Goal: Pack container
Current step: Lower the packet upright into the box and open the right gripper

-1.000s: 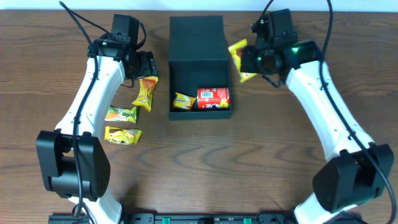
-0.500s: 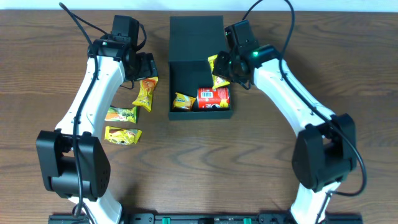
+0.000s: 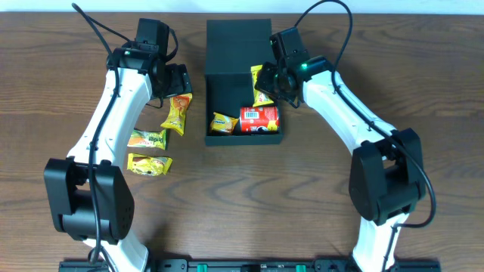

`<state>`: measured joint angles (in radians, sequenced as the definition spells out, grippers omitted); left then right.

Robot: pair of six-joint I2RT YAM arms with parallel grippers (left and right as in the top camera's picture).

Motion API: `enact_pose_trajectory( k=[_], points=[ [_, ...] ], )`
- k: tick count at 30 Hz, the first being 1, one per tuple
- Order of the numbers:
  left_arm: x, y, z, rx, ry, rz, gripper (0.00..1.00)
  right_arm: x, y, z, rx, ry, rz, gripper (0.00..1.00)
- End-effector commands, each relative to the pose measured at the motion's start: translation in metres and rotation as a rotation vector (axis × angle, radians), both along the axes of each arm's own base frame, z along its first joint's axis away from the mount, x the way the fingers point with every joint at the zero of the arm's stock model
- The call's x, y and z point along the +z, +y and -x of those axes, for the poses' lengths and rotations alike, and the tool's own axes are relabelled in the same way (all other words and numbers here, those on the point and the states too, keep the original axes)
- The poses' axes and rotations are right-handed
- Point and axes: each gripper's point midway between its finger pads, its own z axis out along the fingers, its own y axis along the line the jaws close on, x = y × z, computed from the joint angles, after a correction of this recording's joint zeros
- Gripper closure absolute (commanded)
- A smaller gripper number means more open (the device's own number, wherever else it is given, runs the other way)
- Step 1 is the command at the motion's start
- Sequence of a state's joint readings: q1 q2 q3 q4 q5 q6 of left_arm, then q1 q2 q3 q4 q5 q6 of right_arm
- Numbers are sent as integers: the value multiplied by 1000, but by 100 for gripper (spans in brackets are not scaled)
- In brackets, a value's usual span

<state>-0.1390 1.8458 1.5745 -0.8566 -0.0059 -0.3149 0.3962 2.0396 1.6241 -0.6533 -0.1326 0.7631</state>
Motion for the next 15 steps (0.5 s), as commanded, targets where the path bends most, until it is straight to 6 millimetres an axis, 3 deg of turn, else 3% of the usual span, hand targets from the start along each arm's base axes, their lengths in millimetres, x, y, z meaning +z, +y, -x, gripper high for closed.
enact_pose_trajectory(
  k=[1,15],
  points=[
    [0,2,1,10,4,1,8,-2,-7,-3,-33,9,9,98],
    [0,2,1,11,3,2,8,-9,-17,7,-34,60,44,98]
  ],
)
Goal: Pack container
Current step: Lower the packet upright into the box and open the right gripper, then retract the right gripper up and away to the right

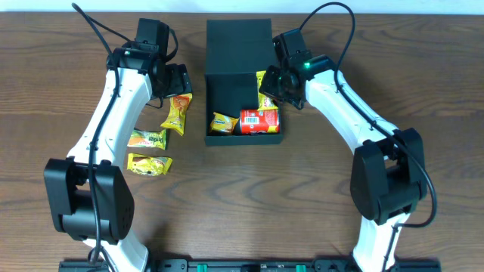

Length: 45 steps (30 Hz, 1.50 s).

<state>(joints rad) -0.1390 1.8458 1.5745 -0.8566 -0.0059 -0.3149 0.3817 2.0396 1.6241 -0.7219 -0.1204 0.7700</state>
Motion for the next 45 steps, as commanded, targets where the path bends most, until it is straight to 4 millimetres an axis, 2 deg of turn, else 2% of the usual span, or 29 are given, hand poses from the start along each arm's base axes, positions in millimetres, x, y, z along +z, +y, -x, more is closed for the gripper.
enact_pose_trajectory(
  k=[1,2,3,4,7,8,11,13,16,18,20,22,23,24,26,31,35,38,42,43,45],
  points=[
    [0,2,1,10,3,2,8,-1,-3,-3,-8,0,11,96],
    [0,2,1,10,3,2,8,-1,-3,-3,-7,-1,11,83],
    [0,2,1,10,3,2,8,-1,-3,-3,-8,-1,11,64],
    [0,2,1,10,3,2,8,-1,-3,-3,-7,-1,10,57],
    [0,2,1,10,3,2,8,1,-1,-3,-4,-2,0,46],
    [0,2,1,10,3,2,8,4,0,-3,-1,-6,-7,47],
    [0,2,1,10,3,1,8,28,1,-8,33,-70,-8,62],
    [0,2,1,10,2,1,7,55,-1,-15,65,-145,10,62],
    [0,2,1,10,1,1,7,98,-6,-20,108,-258,53,56],
    [0,2,1,10,1,1,7,122,-6,-20,166,-316,76,59],
    [0,2,1,10,1,1,7,137,-8,-14,202,-335,93,71],
    [0,2,0,10,-1,1,10,149,-11,-6,248,-343,119,97],
    [-2,2,-1,7,-5,-3,12,156,-14,-1,288,-350,143,99],
    [-5,2,-2,3,-9,-3,12,163,-17,4,315,-360,159,98],
    [-17,1,-2,1,-17,-2,8,181,-28,15,366,-382,195,64],
    [-51,0,1,-44,-31,-17,9,229,-58,46,444,-473,268,57],
    [-70,-1,13,-61,0,-20,13,257,-81,61,400,-529,280,51],
    [-81,-5,20,-77,13,-24,13,267,-93,64,370,-546,285,49],
    [-93,-11,20,-103,-16,-26,14,266,-103,66,350,-532,291,46],
    [-96,-12,19,-105,-25,-25,16,264,-104,67,349,-524,292,45],
    [-103,-13,22,-110,-33,-24,29,262,-105,69,354,-513,296,45]
  ],
)
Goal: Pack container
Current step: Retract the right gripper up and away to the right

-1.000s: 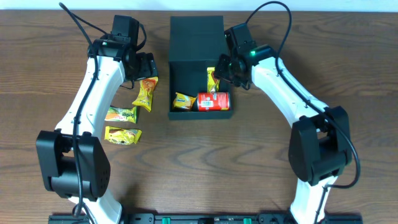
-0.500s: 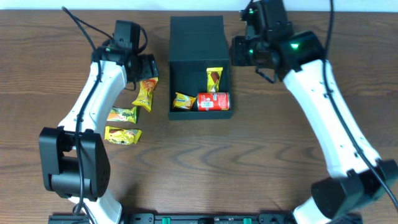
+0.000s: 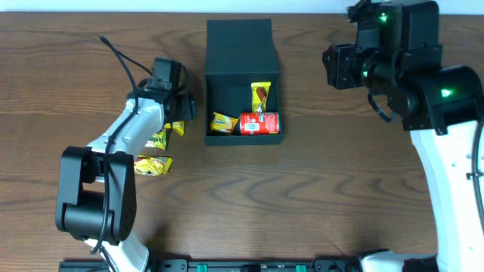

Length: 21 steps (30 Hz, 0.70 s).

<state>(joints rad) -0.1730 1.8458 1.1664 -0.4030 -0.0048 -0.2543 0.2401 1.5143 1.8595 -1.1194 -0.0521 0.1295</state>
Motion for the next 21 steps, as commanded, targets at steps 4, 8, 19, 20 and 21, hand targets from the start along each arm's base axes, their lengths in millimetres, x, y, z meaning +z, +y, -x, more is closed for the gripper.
enact_pose_trajectory(
  k=[4,8,19,20,21],
  points=[
    [-10,0,8,-27,16,-18,46,-1,-5,0,11,3,28,45],
    [-10,1,8,-41,17,-25,72,-3,-5,2,11,12,30,46],
    [-39,1,15,-42,87,-31,67,-7,-6,6,11,37,36,46],
    [-39,1,15,-42,88,-32,68,-7,-6,6,11,37,36,46],
    [-39,1,15,-42,86,-32,70,-7,-6,6,11,37,36,46]
  ],
)
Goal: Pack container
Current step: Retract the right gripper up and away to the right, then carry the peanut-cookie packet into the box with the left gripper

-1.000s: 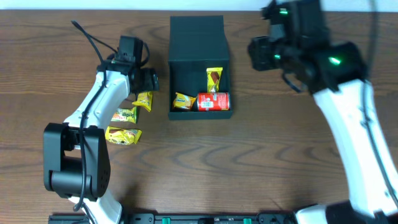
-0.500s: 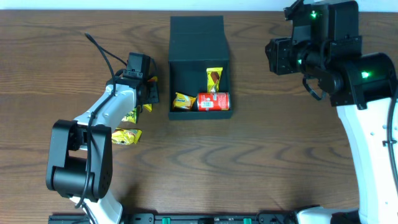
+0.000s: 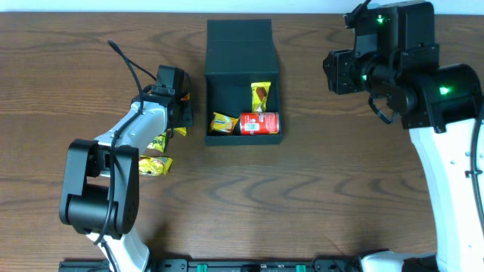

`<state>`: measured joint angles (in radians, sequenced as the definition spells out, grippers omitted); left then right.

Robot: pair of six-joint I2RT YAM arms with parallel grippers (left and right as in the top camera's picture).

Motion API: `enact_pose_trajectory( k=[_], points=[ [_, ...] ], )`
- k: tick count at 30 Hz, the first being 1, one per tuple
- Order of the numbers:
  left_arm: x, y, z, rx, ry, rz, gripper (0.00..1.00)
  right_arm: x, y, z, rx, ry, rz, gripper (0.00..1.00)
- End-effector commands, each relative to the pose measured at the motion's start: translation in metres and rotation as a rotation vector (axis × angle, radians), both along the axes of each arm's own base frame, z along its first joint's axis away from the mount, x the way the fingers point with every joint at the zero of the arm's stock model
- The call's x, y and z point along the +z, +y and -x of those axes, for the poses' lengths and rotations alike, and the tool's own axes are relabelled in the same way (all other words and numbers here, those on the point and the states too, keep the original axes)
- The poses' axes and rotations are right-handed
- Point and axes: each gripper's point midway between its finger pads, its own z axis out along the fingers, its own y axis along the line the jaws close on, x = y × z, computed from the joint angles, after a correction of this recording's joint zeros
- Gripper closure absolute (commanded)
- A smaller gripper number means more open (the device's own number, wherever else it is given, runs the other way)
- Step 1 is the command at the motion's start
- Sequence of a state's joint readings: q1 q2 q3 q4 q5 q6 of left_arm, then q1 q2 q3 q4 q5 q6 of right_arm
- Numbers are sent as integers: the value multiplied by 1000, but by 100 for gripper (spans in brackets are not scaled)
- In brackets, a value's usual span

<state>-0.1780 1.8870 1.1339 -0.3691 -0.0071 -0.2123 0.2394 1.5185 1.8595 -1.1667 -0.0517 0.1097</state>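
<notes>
The black box (image 3: 243,138) stands open mid-table with its lid folded back. Inside lie a small yellow packet (image 3: 224,121), a red packet (image 3: 259,122) and a yellow-brown packet (image 3: 261,94). My left gripper (image 3: 181,118) is low on the table just left of the box, over an orange packet (image 3: 179,131) that it mostly hides; its jaws are covered by the wrist. My right gripper (image 3: 339,72) is raised high at the right, away from the box, with its fingers apart and nothing in them.
Two yellow-green packets lie left of the box, one (image 3: 158,141) partly under the left arm and one (image 3: 151,165) nearer the front. The right arm's white links (image 3: 454,166) run down the right side of the table.
The left gripper has shifted slightly toward the front and down over the orange packet. The right gripper stays raised at the right, barely moved. The box contents are unchanged.
At first my right gripper held the yellow-brown packet at the box's right wall while the left hovered above the orange packet. The right then moved it further inside. Later the packet lay in the box, the right arm was raised away, and the left was down at the orange packet.
</notes>
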Motion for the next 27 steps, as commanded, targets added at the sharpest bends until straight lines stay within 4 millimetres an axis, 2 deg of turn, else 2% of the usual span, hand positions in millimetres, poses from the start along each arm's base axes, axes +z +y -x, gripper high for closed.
enact_pose_trajectory(
  k=[1,6,8,12,15,20,24,27],
  points=[
    [-15,2,8,2,47,-8,70,3,-4,-1,-2,-9,10,46],
    [-14,2,7,18,44,-1,92,3,-4,-1,-2,-10,10,46],
    [-10,1,5,24,35,2,94,3,-4,-1,-2,-10,10,46],
    [12,-1,-5,26,-7,12,94,3,-4,-1,-2,-12,9,46],
    [43,-3,-17,26,-60,22,94,3,-4,-1,-2,-12,9,45],
    [107,-8,-33,19,-183,55,94,3,-4,-2,-3,-12,11,45],
    [157,-30,-36,-18,-286,136,94,3,-13,-4,-37,-20,46,44],
    [181,-59,-33,-50,-329,194,94,3,-20,-5,-62,-23,64,43]
  ],
)
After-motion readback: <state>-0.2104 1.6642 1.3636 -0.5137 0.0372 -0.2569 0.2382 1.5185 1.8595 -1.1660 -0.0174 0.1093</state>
